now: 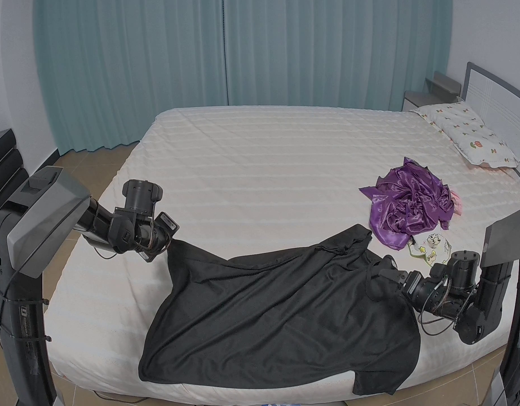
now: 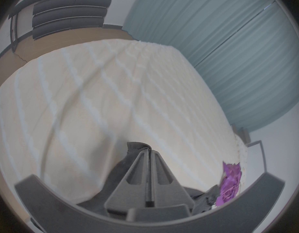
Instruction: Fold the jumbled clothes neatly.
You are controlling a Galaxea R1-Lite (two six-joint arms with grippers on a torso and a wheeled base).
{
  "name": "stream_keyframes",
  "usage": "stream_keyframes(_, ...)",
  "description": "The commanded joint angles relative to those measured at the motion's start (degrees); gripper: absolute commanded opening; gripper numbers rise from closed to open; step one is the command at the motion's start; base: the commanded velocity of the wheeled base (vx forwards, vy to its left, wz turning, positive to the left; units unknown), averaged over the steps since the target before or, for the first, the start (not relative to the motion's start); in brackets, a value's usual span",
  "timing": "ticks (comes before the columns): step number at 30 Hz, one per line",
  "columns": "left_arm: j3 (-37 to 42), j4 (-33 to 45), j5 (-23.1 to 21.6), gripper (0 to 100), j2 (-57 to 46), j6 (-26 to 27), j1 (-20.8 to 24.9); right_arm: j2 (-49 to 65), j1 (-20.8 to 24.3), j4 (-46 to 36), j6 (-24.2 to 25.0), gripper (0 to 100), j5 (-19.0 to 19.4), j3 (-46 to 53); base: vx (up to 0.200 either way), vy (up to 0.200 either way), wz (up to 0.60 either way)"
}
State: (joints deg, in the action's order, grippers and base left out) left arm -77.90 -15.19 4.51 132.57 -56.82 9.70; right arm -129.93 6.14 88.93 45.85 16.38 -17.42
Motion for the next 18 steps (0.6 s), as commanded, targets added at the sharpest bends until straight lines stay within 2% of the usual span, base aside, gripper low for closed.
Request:
stream_keyframes(1,-6.5,-0.1,0.8,0,2.0,-4.9,-1.1,-2.2,1.9,-1.7,0.5,100,-1.7,-8.7,0.000,0.000,0.00)
stream_keyframes(3,-7.8,-0.1,0.9,0,2.7,-7.6,-1.7,-2.5,2.6,-4.4,0.5,100,-1.8,-11.9,0.000,0.000,0.00)
stream_keyframes(6,-9.9,-0.3,0.9,0,4.5,-12.0,-3.5,-3.9,3.3,-11.7,0.2,100,-5.4,-20.2,0.000,0.000,0.00)
stream_keyframes(7,-9.9,-0.3,0.9,0,4.5,-12.0,-3.5,-3.9,3.3,-11.7,0.2,100,-5.4,-20.2,0.000,0.000,0.00)
stream_keyframes(9,-11.9,-0.2,0.8,0,6.3,-13.2,-5.3,-5.8,3.7,-18.4,-0.4,100,-9.9,-28.5,0.000,0.000,0.00)
stream_keyframes(11,-12.9,-0.2,0.7,0,7.3,-13.6,-6.3,-7.0,3.8,-22.2,-0.9,100,-12.0,-32.9,0.000,0.000,0.00)
stream_keyframes(14,-14.0,0.1,0.7,0,8.5,-13.7,-6.8,-8.4,3.9,-25.9,-2.4,100,-13.7,-37.0,0.000,0.000,0.00)
stream_keyframes(16,-15.7,0.0,0.9,0,11.1,-13.5,-7.1,-12.0,3.4,-29.9,-5.2,100,-16.5,-43.6,0.000,0.000,0.00)
stream_keyframes(17,-15.7,0.0,0.9,0,11.1,-13.5,-7.1,-12.0,3.4,-29.9,-5.2,100,-16.5,-43.6,0.000,0.000,0.00)
stream_keyframes(18,-17.3,0.2,0.9,0,12.2,-13.5,-7.3,-13.9,3.2,-30.0,-7.4,100,-16.6,-45.8,0.000,0.000,0.00)
